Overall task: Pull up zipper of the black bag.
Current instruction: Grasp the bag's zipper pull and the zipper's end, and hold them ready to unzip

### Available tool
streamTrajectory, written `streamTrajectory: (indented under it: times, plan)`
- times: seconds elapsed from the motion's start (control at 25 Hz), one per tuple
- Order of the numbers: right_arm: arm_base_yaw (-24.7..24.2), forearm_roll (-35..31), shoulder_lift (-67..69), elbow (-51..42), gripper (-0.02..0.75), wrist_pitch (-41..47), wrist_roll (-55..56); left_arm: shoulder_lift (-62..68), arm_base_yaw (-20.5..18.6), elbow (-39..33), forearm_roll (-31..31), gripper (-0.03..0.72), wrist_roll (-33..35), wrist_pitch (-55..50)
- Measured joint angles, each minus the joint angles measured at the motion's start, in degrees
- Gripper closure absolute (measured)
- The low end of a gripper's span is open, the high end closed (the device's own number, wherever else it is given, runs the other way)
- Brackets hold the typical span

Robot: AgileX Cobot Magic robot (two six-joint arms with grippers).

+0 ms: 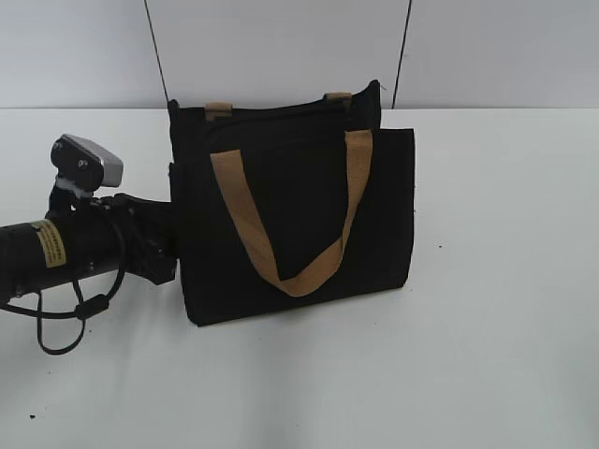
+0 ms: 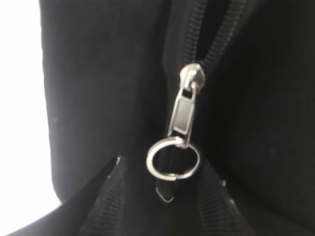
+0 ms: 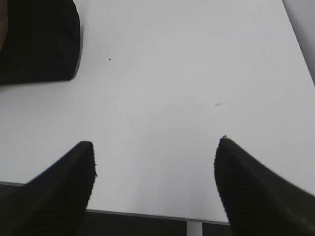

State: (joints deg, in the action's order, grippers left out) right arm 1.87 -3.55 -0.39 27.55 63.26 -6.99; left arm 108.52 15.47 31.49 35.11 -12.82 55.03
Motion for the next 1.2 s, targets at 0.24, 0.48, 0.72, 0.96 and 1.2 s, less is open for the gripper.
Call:
streamTrajectory:
  times: [0.24,0.48,0.72,0.96,1.2]
  plan:
    - [0.0,0.0,0.0,0.0,0.16,0.0,0.0,2.6,0.0,0.7,1.8,0.319,-0.4,0.1]
    - [0.0,0.0,0.0,0.0,0.16,0.0,0.0,3.3,0.0,0.7,1.9,0.398,-0.9,1.9]
    - [0.0,0.0,0.0,0.0,0.16,0.0,0.0,3.3,0.0,0.7,1.9,0.615,-1.5,4.3]
    - [0.0,0.0,0.0,0.0,0.16,0.0,0.0,-0.7,-0.2,0.7,1.9,0.683,-5.6,1.4]
    - [0.0,0.0,0.0,0.0,0.16,0.0,0.0,-17.3,-0.2,0.7,1.9,0.683,-6.5,-12.2]
